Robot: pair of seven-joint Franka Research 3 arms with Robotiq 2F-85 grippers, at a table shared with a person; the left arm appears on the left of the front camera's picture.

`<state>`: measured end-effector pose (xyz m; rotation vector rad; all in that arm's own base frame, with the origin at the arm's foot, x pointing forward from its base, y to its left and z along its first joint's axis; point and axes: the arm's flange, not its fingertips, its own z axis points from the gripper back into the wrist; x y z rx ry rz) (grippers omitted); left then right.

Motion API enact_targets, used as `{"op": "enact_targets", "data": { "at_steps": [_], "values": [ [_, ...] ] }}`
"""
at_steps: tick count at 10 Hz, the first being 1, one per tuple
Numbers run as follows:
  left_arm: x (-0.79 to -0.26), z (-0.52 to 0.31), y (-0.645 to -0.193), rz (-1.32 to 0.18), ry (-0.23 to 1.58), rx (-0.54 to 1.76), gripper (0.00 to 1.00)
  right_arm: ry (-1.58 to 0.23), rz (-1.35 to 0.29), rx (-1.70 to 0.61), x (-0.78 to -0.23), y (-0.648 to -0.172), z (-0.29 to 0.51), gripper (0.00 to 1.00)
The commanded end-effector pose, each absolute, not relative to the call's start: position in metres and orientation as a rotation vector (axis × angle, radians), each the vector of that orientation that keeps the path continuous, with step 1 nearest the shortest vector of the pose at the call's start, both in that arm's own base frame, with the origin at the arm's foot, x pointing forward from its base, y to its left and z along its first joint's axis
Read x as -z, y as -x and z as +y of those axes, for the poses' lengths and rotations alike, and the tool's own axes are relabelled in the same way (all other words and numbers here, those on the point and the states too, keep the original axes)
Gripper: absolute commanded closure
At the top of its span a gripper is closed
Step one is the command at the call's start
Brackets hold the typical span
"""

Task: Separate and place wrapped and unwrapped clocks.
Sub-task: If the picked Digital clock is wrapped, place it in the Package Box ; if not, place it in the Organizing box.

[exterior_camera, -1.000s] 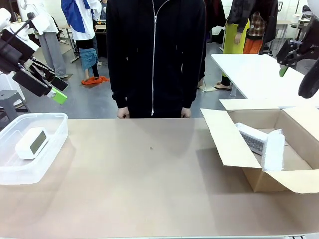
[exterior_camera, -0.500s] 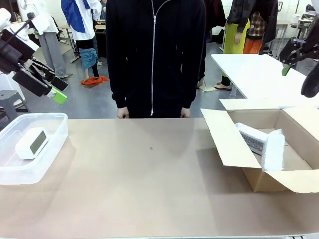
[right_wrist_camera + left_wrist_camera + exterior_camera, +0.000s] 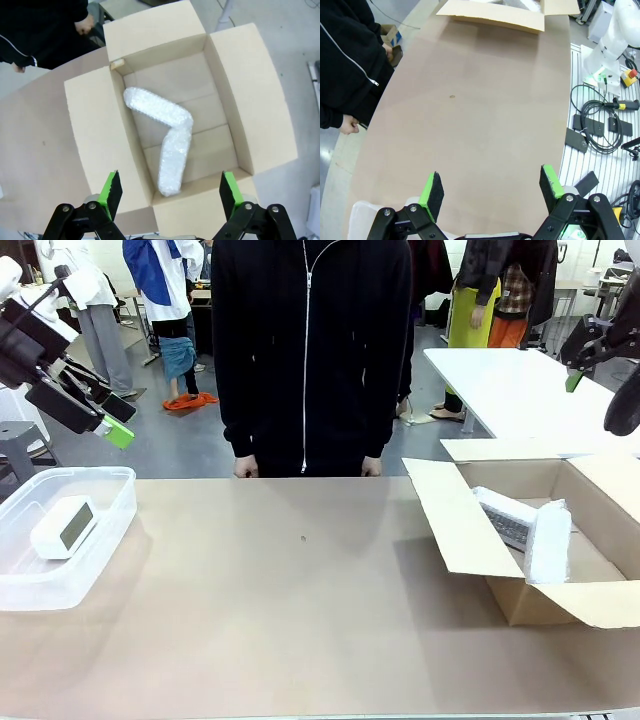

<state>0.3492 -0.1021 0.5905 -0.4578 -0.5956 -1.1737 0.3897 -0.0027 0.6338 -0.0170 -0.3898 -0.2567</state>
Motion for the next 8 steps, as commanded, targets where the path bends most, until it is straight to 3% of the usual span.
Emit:
{"op": "enact_targets", "data": {
  "at_steps": [1, 8],
  "values": [
    [-0.5917, -0.1027, -0.3487, -0.594, 0.472, 1.166, 0.0, -0.003, -0.387, 0.246, -0.6335, -0.3882, -0.0022, 0.0],
    [-0.5917, -0.1027, -0.3487, -0.594, 0.472, 1.166, 0.0, -0.003, -0.387, 0.246, -0.6335, -0.3882, -0.0022, 0.0]
  ]
}}
